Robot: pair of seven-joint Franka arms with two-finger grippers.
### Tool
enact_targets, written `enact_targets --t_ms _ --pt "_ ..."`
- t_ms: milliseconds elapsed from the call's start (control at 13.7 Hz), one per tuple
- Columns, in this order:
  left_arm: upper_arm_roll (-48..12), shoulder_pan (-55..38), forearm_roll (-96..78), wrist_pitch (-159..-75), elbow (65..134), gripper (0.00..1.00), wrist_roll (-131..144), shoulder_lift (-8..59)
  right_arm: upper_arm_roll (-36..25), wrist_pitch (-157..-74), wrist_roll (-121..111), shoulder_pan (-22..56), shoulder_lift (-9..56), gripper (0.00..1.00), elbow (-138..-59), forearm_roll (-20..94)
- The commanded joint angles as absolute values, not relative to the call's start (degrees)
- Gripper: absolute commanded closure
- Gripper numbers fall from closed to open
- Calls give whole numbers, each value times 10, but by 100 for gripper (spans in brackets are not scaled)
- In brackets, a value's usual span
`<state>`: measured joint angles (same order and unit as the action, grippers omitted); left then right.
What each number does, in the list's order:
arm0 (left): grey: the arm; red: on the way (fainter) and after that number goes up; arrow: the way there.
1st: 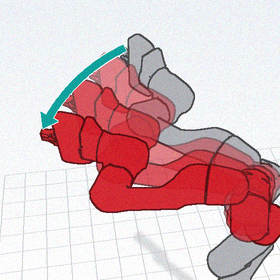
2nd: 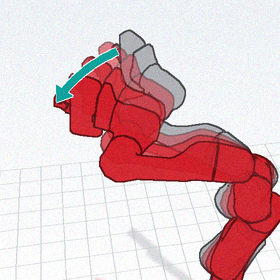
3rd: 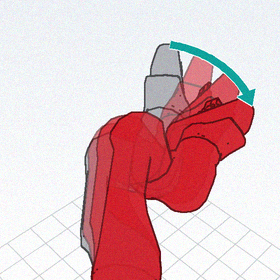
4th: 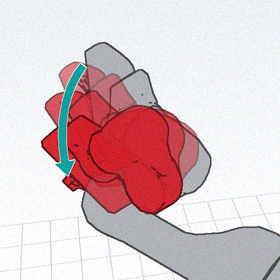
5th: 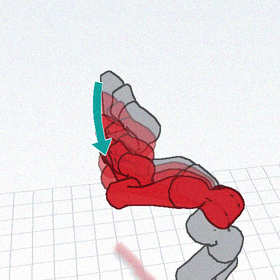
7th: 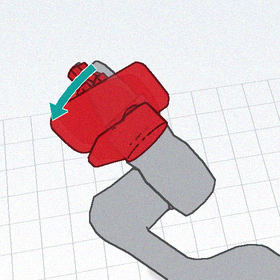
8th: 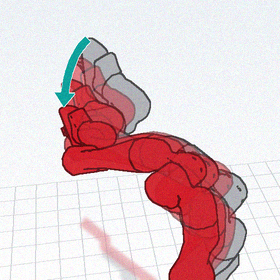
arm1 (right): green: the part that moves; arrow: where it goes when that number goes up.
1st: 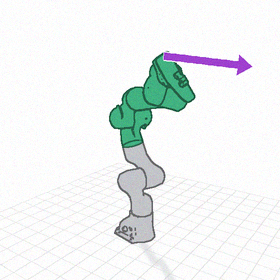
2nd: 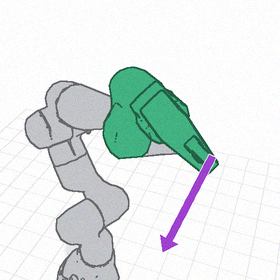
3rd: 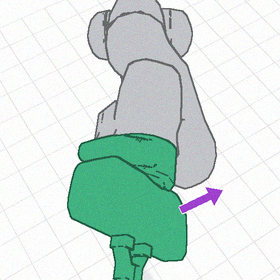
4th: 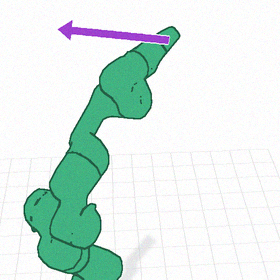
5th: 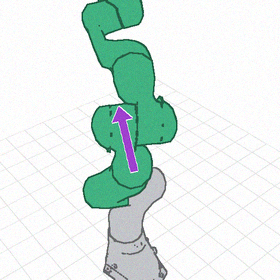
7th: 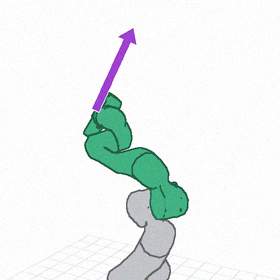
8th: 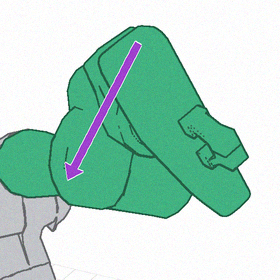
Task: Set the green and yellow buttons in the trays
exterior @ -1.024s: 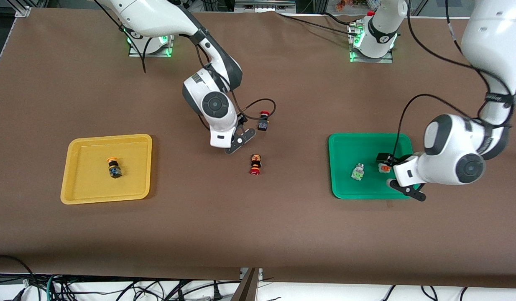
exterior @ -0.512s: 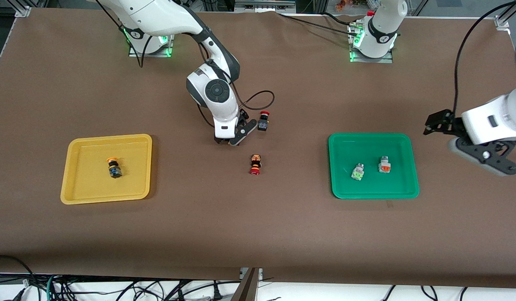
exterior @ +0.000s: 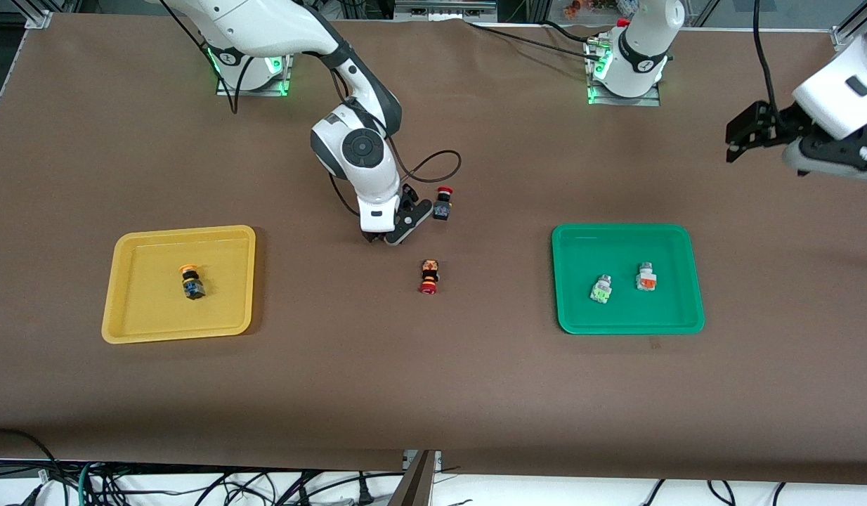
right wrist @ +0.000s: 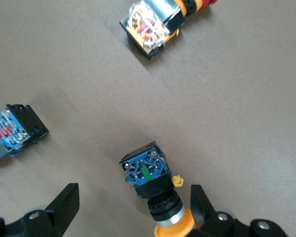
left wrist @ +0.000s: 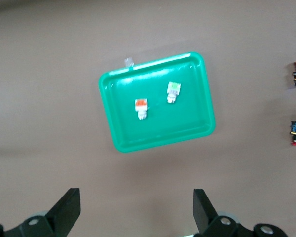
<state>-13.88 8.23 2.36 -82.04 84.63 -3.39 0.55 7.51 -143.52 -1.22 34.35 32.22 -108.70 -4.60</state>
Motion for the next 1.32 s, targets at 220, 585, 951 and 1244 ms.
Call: enact_targets --t_ms 220,585,951,1244 --pt "-2 -6 -3 -890 971 0 -8 -42 69 -1447 -51 340 318 0 -1096 -66" --pt "-14 -10 3 -889 951 0 -2 -38 69 -1478 -51 344 340 0 -1097 -74" --pt "-7 15 -2 -884 949 0 -17 -39 69 -1484 -50 346 345 47 -1095 -84" --pt "-8 28 -4 -884 949 0 -35 -36 62 -1498 -50 339 350 100 -1093 -84"
